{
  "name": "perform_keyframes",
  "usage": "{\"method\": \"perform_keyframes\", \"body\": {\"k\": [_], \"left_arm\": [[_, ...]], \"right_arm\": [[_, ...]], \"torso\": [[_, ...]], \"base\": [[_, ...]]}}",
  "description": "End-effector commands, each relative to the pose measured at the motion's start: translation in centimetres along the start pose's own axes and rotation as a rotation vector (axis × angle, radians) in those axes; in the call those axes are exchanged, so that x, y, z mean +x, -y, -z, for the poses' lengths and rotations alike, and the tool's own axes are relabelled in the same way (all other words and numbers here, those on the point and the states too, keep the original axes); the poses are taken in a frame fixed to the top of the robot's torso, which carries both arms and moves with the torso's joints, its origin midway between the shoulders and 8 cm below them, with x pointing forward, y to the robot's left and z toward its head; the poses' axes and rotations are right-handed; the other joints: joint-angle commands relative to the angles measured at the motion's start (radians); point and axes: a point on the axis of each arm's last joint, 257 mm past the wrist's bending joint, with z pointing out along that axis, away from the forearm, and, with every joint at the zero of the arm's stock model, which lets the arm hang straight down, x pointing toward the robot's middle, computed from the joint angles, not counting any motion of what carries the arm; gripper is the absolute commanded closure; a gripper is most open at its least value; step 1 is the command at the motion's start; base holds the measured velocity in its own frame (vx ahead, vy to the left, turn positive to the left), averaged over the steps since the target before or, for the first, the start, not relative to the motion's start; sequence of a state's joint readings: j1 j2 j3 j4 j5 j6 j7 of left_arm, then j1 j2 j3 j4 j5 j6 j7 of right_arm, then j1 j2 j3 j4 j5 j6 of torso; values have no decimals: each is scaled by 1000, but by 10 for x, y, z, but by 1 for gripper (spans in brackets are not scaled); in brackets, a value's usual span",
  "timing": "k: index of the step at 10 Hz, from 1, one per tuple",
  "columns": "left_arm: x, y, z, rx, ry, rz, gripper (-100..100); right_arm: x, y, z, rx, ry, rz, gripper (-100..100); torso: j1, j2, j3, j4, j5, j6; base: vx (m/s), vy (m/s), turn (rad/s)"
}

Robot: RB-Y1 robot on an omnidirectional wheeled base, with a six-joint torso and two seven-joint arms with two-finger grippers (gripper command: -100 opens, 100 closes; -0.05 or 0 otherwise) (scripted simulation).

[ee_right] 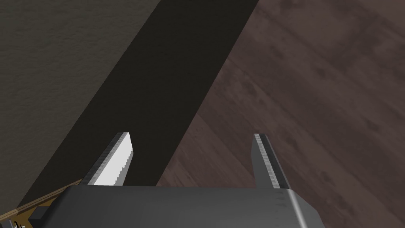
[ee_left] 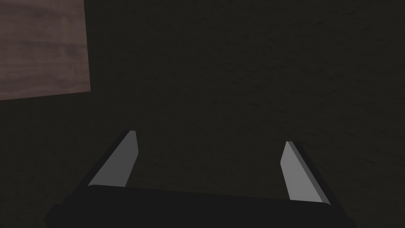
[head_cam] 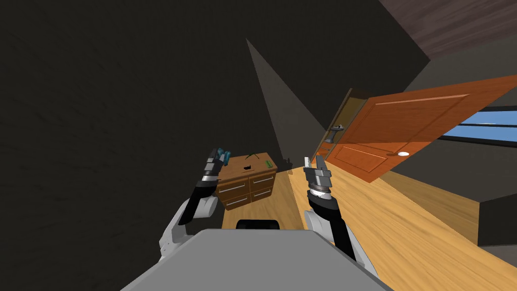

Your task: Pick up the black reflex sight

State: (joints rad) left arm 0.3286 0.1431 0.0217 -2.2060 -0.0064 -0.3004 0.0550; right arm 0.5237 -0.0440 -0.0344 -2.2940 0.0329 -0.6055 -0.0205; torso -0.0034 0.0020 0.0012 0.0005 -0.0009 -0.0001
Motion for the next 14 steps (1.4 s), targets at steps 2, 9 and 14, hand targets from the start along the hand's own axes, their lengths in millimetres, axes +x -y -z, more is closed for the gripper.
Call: {"method": "perform_keyframes", "body": {"k": [2, 9, 14], "left_arm": [[-5, -20, -8, -59, 5, 9, -100], [-24, -86, -24, -248, 30, 45, -100], [-34, -127, -27, -373, 49, 68, -100]], "right_arm": [[0, 0, 0, 0, 0, 0, 0], [0, 0, 0, 0, 0, 0, 0], [0, 0, 0, 0, 0, 0, 0]], "torso": [[0, 0, 0, 0, 0, 0], [1, -1, -1, 0, 0, 0], [0, -2, -1, 0, 0, 0]], "base": [[-29, -40, -51], [-17, -46, -51], [-4, -50, -43]]}}
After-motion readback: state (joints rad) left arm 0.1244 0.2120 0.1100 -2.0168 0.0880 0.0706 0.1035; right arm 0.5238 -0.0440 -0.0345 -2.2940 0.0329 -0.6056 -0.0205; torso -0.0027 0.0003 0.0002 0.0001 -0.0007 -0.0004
